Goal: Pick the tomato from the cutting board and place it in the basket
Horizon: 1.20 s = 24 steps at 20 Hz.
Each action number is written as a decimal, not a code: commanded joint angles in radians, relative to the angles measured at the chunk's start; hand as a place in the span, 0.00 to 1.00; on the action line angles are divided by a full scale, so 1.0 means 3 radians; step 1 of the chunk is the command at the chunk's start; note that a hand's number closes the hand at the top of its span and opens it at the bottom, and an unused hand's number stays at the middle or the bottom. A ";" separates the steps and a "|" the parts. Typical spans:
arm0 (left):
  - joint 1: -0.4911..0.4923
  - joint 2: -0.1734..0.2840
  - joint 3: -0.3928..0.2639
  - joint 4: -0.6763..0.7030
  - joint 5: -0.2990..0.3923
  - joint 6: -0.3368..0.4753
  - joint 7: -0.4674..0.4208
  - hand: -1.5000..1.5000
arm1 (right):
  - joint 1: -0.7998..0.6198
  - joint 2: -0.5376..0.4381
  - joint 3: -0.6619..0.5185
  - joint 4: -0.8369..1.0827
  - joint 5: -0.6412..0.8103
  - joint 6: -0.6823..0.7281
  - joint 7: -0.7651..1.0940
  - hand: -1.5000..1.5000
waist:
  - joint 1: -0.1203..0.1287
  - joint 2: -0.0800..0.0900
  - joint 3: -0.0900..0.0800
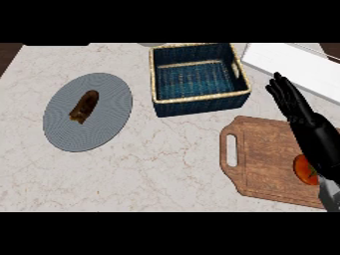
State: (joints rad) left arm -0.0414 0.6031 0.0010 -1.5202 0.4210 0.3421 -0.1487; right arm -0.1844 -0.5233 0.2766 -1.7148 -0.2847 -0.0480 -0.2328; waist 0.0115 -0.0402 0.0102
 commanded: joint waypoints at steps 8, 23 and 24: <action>0.0129 -0.0629 -0.0683 -0.0415 -0.0072 0.0088 0.0136 0.50 | 0.1197 0.0283 -0.0464 -0.0613 0.0767 -0.1419 -0.0475 1.00 | -0.0288 0.0088 -0.0036; 0.0170 -0.0691 -0.0791 -0.0459 -0.0217 0.0154 0.0099 0.50 | 0.2299 0.0905 -0.0812 -0.0245 0.2653 -0.3263 0.1252 0.00 | -0.0189 0.0163 -0.0094; 0.0099 -0.0676 -0.0759 -0.0458 -0.0242 0.0195 0.0120 0.50 | 0.2452 0.0808 -0.0805 -0.0322 0.2714 -0.3095 0.1340 0.00 | -0.0221 0.0172 -0.0101</action>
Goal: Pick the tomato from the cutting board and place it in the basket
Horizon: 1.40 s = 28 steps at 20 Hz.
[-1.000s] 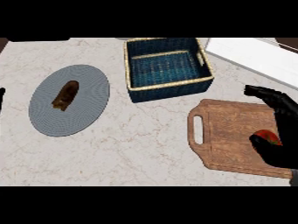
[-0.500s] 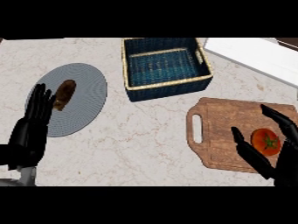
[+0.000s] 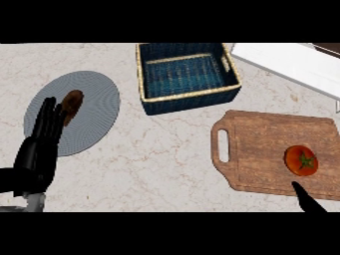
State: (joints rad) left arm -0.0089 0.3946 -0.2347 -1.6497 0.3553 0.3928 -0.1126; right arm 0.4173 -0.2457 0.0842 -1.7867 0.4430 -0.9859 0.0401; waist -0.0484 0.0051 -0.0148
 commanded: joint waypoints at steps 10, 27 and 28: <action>-0.0073 -0.0079 -0.0110 0.0004 -0.0079 -0.0006 -0.0017 0.50 | 0.1259 -0.0565 0.0027 -0.1349 0.0750 0.1310 0.1736 0.00 | 0.0173 0.0070 -0.0010; -0.0149 -0.0232 -0.0168 0.0137 -0.0243 -0.0011 0.0004 0.50 | -0.0052 -0.0735 0.0242 -0.2204 0.1587 0.3069 0.4443 0.00 | 0.0221 -0.0001 0.0040; -0.0245 -0.0156 -0.0077 0.0051 -0.0148 -0.0076 0.0194 0.50 | -0.0057 -0.0706 0.0261 -0.2241 0.1563 0.3102 0.4443 0.00 | 0.0197 -0.0009 0.0042</action>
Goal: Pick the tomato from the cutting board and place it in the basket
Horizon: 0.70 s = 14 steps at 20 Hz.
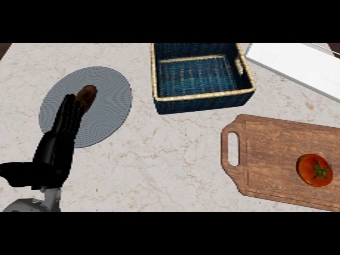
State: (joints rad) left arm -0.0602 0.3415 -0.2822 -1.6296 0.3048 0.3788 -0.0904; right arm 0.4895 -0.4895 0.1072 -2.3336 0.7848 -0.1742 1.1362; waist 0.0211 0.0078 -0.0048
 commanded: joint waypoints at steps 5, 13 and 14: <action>0.0206 -0.0078 0.0115 -0.0037 -0.0039 -0.0071 -0.0044 0.50 | -0.0816 0.0317 0.0239 0.0109 0.0501 0.0484 0.0629 0.00 | -0.0046 -0.0023 0.0013; 0.0071 -0.0238 0.0136 0.0007 -0.0185 -0.0052 0.0058 0.50 | -0.0942 0.0815 0.0376 0.0574 0.1039 0.0367 0.0287 0.00 | -0.0070 -0.0025 0.0015; 0.0047 -0.0053 0.0304 -0.0117 -0.0083 -0.0174 0.0202 0.50 | -0.0917 0.0827 0.0378 0.0568 0.1055 0.0469 0.0284 0.00 | -0.0067 -0.0026 0.0015</action>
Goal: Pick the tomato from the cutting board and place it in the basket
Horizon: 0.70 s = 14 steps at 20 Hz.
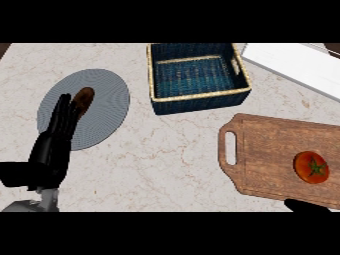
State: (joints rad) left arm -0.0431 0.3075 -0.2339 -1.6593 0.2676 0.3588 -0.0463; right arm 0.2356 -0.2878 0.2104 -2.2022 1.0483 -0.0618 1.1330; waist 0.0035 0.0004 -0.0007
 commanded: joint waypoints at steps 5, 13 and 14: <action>-0.0055 0.0033 0.0209 -0.0087 -0.0008 -0.0124 0.0186 0.50 | -0.0281 0.0302 -0.0225 0.0338 0.0240 0.0122 0.0137 0.00 | -0.0008 0.0000 0.0002; -0.0032 -0.0210 0.0164 0.0046 -0.0210 -0.0183 0.0070 0.50 | -0.0449 0.0456 -0.0522 0.0343 0.0125 0.0435 -0.0001 0.00 | -0.0018 -0.0002 0.0002; 0.0048 -0.0127 0.0250 -0.0170 -0.0160 -0.0170 0.0242 0.50 | -0.0256 0.0528 -0.0457 0.0609 0.0231 0.0113 -0.0200 0.00 | -0.0012 -0.0003 0.0003</action>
State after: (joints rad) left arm -0.0200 0.2631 -0.1931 -1.6822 0.2190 0.3178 -0.0211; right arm 0.1498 -0.1559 0.0886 -2.0652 1.1135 -0.0199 1.0554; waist 0.0008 -0.0003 -0.0003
